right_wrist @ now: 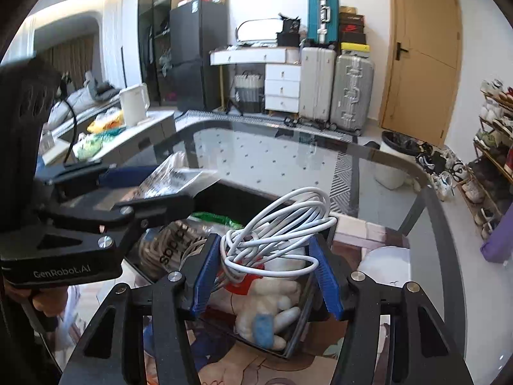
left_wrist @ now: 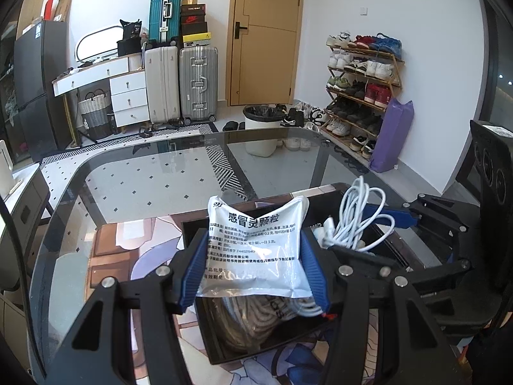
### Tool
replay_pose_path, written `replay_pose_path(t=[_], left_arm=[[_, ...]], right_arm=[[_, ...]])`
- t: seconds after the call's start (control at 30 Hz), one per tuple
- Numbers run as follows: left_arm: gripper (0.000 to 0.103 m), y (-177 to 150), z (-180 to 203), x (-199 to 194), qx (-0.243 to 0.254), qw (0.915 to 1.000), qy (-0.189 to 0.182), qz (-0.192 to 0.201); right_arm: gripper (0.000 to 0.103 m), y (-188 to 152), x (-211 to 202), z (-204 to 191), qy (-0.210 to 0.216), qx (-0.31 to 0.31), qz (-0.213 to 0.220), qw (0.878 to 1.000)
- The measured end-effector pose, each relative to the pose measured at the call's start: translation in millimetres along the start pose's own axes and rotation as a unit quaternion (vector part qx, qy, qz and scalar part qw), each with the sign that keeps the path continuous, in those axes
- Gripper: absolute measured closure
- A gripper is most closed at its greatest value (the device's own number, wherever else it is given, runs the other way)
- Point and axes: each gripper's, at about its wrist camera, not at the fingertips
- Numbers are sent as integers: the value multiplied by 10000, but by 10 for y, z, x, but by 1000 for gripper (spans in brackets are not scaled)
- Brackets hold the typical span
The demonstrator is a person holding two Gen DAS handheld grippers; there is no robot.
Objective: Organize soft objects
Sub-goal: 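Open both tools to drop the packet and cable into the box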
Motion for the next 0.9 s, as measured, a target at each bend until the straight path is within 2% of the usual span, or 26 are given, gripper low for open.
replay_pose_path(t=[0.27,0.3,0.37,0.47,0.6,0.73,0.9], left_arm=[[48,-15,13,131,27,9999,26,-145],[48,-14,14,143,30,9999,29,-149],[48,-9,22,153,34,9999,22,-166],[48,4,40,177,67,9998,-4,-185],[47,-14,25,220,31,9995,-92,-305],[46,-27,46,252,77,9994,-25,-335],[42,-46,69,265,122,9991,7,-398]], right_arm=[[45,-18,113,-9,122,-215,-72,9997],[43,-25,119,3,167,-225,-88,9996],[33,-22,95,21,191,-240,-41,9995],[22,-33,-15,37,82,-304,135,9994],[18,-41,-118,112,-13,-305,249,9992],[17,-78,-170,198,-96,-154,228,9996],[7,-160,-229,275,-153,49,244,9996]])
Point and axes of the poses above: each gripper's, at about its wrist camera, not at the fingertips, and x roughly the way its jaws point, z to its right, y to its top, and after that the axes turned 15 degrees about -y, right-handed
